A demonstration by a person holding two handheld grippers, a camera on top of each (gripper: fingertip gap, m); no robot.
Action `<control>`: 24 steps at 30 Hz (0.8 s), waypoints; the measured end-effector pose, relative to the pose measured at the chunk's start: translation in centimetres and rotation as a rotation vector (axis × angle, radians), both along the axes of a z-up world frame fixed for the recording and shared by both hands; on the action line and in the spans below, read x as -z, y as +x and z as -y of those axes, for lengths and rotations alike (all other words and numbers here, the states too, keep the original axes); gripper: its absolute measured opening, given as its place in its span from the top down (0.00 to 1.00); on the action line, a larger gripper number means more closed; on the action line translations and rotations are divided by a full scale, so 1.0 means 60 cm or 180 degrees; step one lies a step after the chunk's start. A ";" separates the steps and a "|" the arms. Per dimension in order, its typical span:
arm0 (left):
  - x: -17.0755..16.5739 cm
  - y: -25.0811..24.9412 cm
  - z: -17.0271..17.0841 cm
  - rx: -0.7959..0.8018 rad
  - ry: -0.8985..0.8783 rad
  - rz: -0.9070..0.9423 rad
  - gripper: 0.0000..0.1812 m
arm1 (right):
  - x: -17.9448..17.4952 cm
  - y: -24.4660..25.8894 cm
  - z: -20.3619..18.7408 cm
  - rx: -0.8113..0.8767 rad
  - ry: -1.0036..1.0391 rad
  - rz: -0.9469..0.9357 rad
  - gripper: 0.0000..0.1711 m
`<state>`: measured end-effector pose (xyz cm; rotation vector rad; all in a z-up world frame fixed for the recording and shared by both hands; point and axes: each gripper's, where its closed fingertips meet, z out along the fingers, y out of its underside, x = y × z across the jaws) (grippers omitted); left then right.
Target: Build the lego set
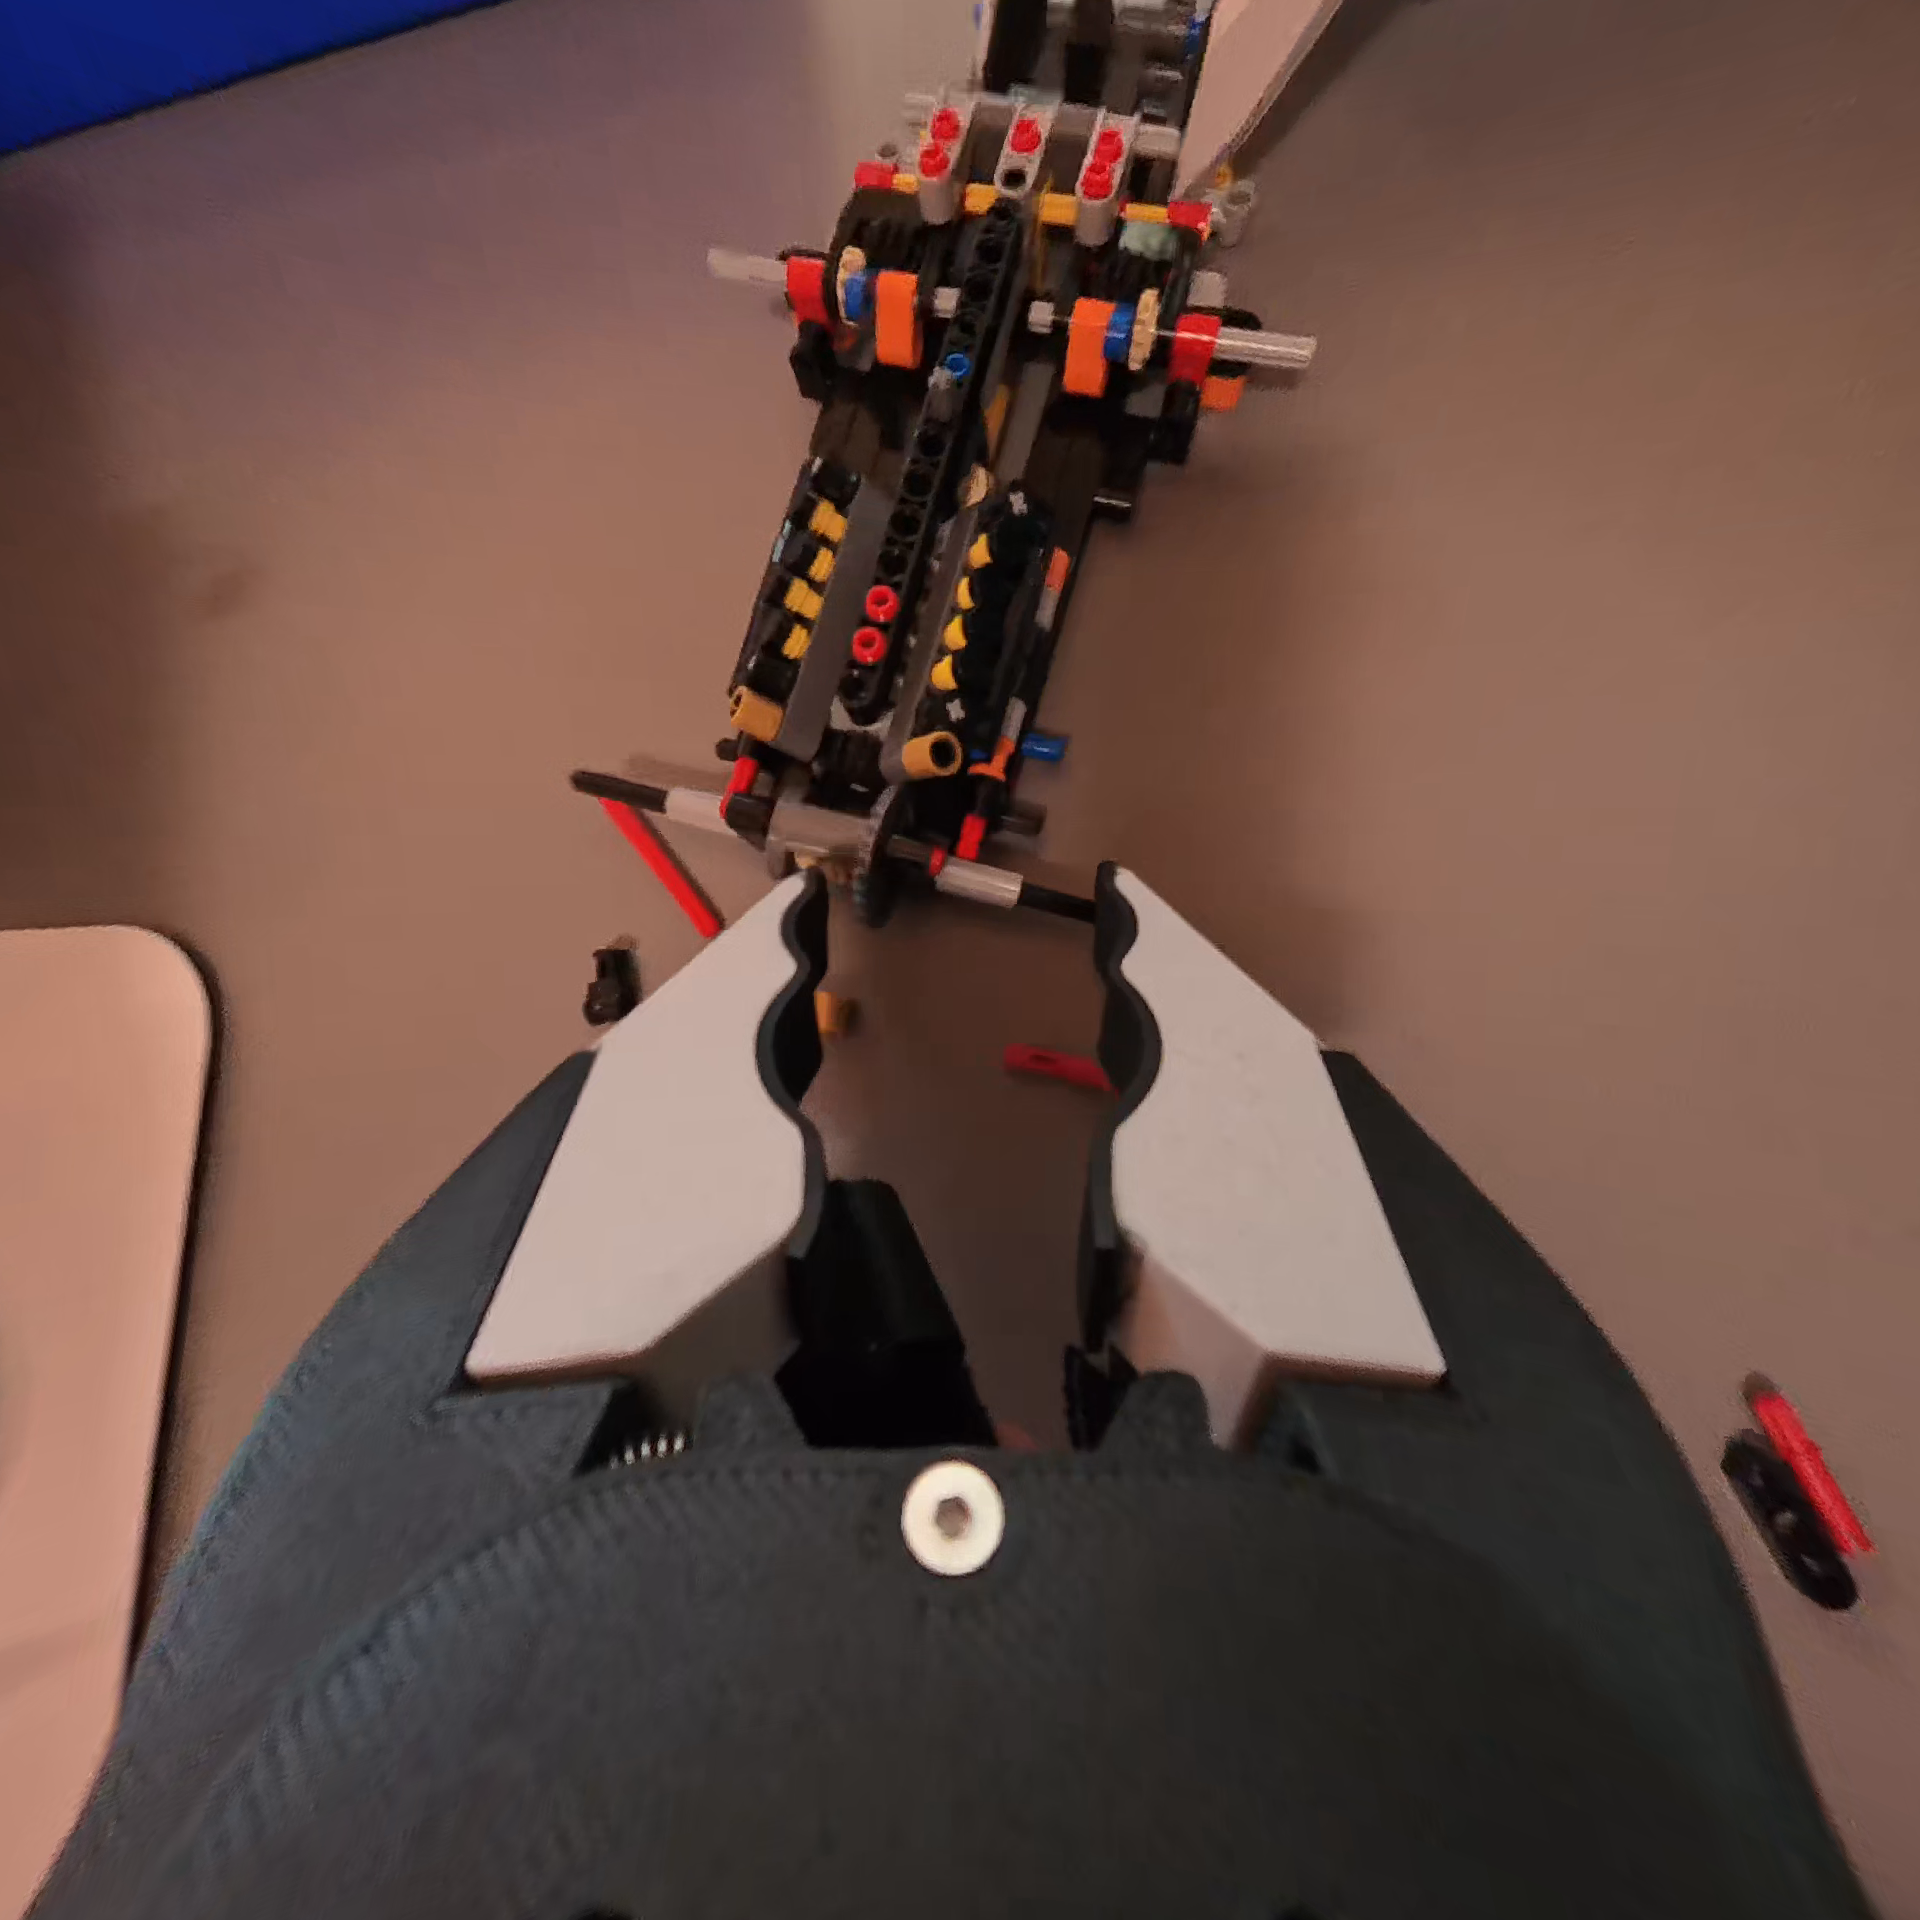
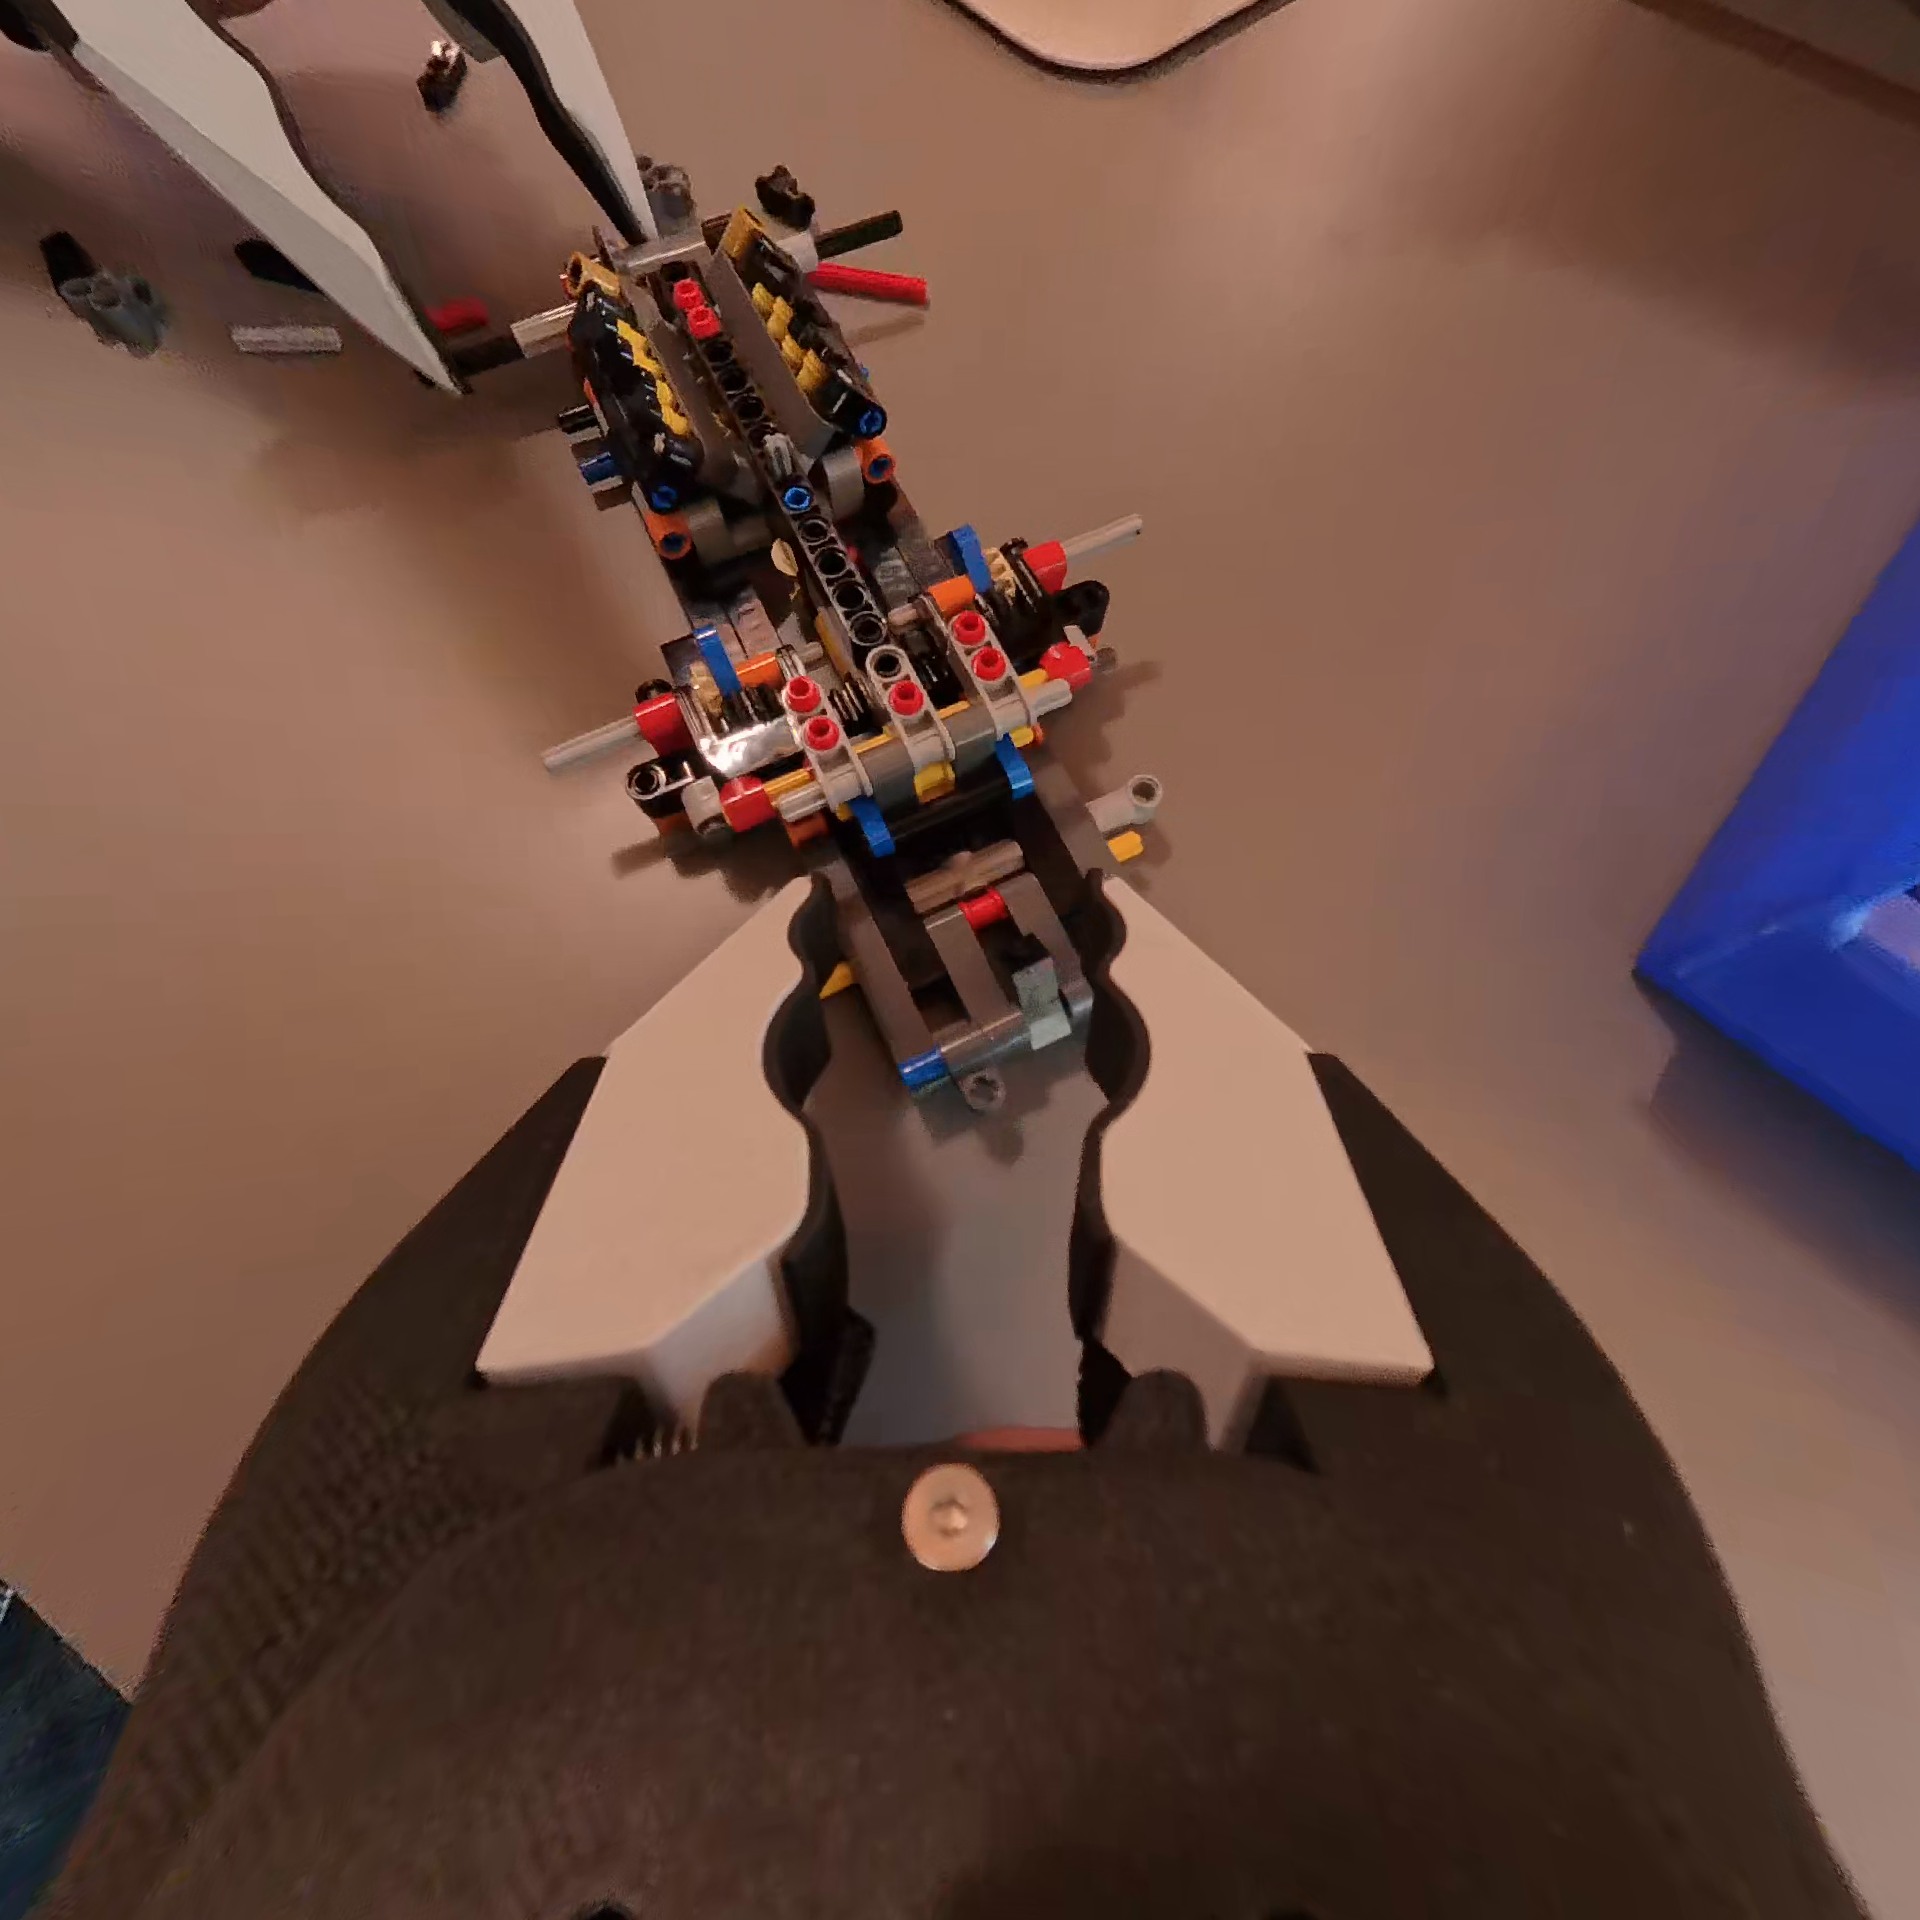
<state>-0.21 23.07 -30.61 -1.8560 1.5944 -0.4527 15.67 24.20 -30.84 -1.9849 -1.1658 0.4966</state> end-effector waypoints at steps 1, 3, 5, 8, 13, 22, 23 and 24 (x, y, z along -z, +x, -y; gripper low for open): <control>-0.006 -0.002 -0.003 -0.0014 -0.0002 0.0049 0.71 | -0.003 0.001 0.000 0.0027 0.0024 -0.0005 0.73; -0.020 -0.009 -0.019 -0.0065 0.0072 0.0151 0.70 | -0.012 0.007 -0.002 0.0134 0.0124 0.0007 0.72; -0.027 -0.010 -0.030 -0.0080 0.0055 0.0223 0.68 | -0.017 0.016 -0.005 0.0297 0.0139 -0.0045 0.71; -0.022 -0.008 -0.035 -0.0007 0.0035 0.0176 0.67 | -0.013 0.031 -0.009 0.0501 0.0134 -0.0083 0.70; -0.010 -0.003 -0.035 0.0051 -0.0026 0.0131 0.67 | -0.012 0.045 -0.016 0.0756 0.0165 -0.0090 0.70; -0.022 -0.012 -0.035 0.0041 -0.0105 0.0233 0.67 | -0.014 0.059 -0.021 0.0954 0.0063 -0.0197 0.67; -0.024 -0.017 -0.037 0.0034 -0.0111 0.0231 0.66 | -0.014 0.060 -0.019 0.0950 0.0053 -0.0199 0.67; -0.025 -0.021 -0.039 0.0029 -0.0113 0.0235 0.66 | -0.013 0.060 -0.017 0.0946 0.0055 -0.0187 0.67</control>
